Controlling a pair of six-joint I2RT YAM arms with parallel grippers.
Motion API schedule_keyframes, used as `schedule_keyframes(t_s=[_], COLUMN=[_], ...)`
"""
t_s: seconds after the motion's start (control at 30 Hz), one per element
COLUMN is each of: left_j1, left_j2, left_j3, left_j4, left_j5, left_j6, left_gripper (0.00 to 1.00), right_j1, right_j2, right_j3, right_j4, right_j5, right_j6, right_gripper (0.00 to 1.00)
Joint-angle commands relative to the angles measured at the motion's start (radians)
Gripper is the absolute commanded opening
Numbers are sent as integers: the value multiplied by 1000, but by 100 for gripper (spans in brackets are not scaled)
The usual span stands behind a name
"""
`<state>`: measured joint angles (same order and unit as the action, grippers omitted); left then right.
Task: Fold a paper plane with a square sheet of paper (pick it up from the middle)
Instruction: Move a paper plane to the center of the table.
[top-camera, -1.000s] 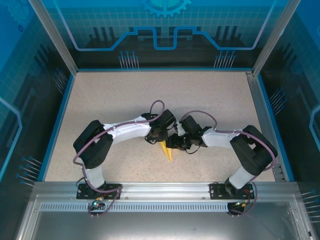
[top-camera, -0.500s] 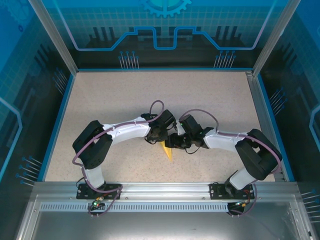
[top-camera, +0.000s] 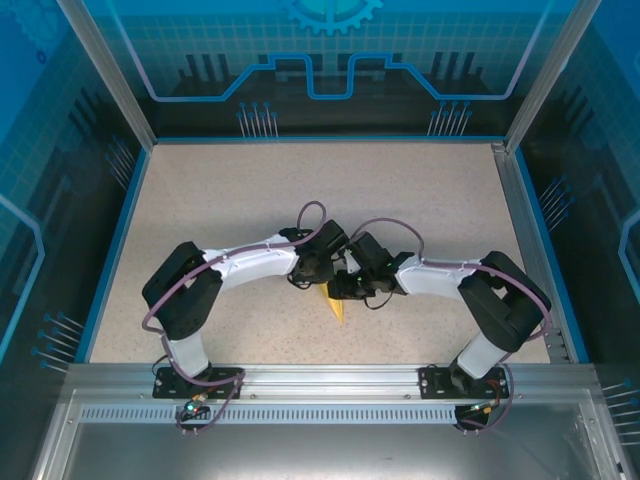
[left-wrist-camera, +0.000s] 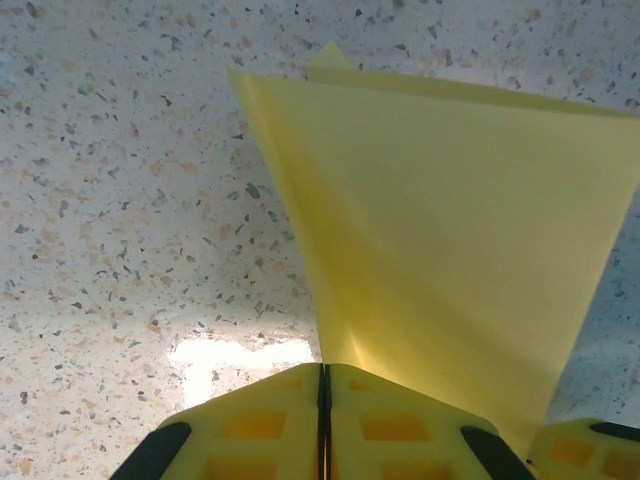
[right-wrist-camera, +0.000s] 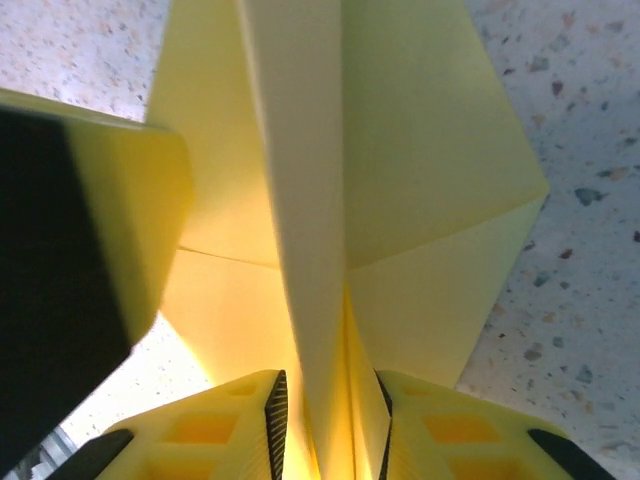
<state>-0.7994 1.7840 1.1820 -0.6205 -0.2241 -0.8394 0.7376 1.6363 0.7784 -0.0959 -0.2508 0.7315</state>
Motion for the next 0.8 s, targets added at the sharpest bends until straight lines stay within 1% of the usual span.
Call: schedule_keyframes(t_s=[0.0, 0.27, 0.4, 0.47, 0.5, 0.6, 0.7, 0.77], left_j1=[3, 3, 3, 3, 3, 2, 3, 3], left_j2=[-35, -34, -36, -45, -54, -103, -182, -246], left_j3=[-19, -20, -22, -30, -39, -69, -108, -141], left_j4=[-2, -2, -2, 6, 14, 42, 53, 54], left_j5=[-18, -16, -17, -13, -12, -12, -35, -71], left_j6=[-3, -1, -1, 0, 1, -1, -8, -18], left_gripper=[11, 11, 13, 15, 18, 22, 28, 33], right_j1=[28, 49, 53, 58, 59, 69, 83, 97], right_j2=[27, 56, 64, 63, 61, 46, 34, 35], right_j3=[39, 90, 95, 96, 126, 153, 203, 245], right_j4=[-47, -114, -128, -148, -157, -201, -299, -374], right_j5=[47, 110, 116, 129, 131, 153, 231, 299], right_j6=[-19, -29, -30, -35, -36, -45, -56, -59], right_gripper=[28, 21, 17, 13, 12, 11, 11, 10])
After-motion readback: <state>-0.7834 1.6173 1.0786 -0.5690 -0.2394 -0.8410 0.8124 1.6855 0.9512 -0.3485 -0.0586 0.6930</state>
